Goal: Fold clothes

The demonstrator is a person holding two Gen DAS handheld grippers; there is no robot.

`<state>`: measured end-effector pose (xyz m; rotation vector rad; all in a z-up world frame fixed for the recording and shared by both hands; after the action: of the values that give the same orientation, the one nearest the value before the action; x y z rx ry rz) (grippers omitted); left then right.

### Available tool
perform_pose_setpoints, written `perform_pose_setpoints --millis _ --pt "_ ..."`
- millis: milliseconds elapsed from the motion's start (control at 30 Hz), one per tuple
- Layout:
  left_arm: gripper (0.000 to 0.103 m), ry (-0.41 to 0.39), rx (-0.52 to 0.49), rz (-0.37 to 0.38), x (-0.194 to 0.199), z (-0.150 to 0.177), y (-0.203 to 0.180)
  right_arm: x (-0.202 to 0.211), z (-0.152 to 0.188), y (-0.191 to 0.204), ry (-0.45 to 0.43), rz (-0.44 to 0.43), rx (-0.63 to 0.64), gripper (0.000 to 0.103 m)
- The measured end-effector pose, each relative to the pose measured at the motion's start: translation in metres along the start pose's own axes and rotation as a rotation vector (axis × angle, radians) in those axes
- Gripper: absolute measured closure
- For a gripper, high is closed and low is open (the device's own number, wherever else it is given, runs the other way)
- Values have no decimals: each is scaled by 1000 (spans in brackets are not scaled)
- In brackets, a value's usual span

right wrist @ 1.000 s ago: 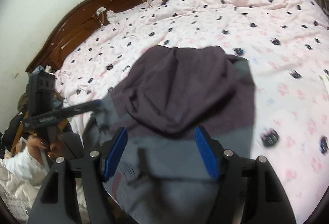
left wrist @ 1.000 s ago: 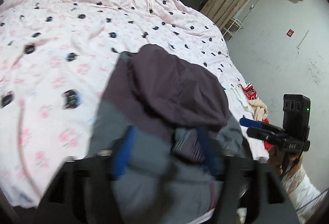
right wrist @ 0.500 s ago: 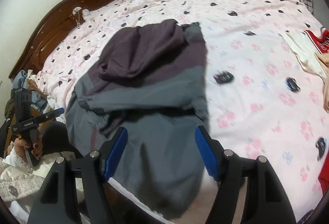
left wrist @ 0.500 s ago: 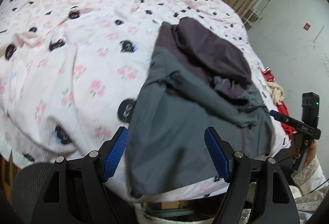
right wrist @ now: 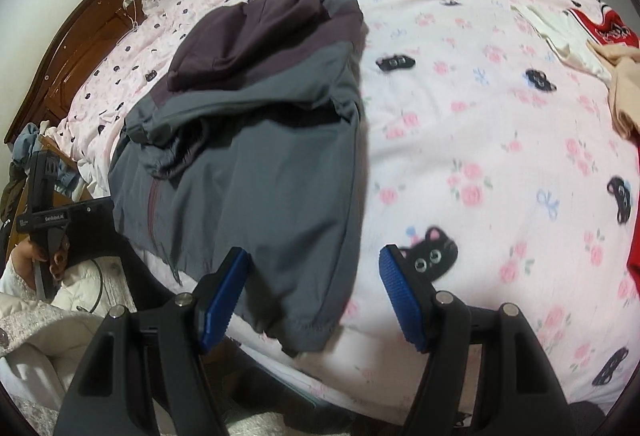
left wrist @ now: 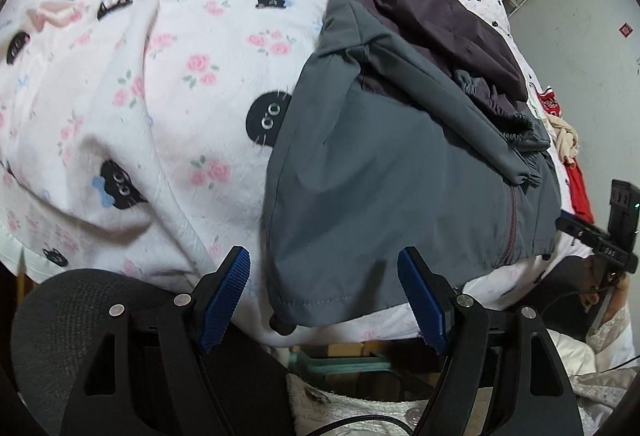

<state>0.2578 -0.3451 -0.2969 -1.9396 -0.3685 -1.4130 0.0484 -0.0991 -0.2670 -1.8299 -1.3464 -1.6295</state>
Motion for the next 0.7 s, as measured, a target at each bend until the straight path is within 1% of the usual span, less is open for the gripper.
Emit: perform_pose_setpoints --millis 100,200,300,400,567,700 --pt "31 38 13 19 -5 4 3 -2 5 -4 4 -8 -23 33" --pt "31 60 10 10 -10 3 3 -4 7 -6 0 -19 -37 33" --pt "31 82 17 32 -16 3 2 -6 9 -7 -1 -20 -39 33" --pt "31 69 15 44 -17 1 0 -7 12 -8 -4 -19 -41 33" --pt "31 66 6 38 -27 -2 -5 -11 16 -6 -8 -2 -28 31" --pt "31 48 27 62 -32 -5 -6 -12 17 -5 -11 5 -18 29"
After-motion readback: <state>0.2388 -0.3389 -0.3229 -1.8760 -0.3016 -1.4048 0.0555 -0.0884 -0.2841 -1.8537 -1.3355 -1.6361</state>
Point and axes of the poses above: each gripper's, at about its wrist camera, not at the fingertips, and x roughly against the way its jaws point, y to its left, z to its underside, the point moved 10 cm from there along -x, roughly the way its jaws point, and after that the axes turned 11 degrees about y, right-handed, at the moved point
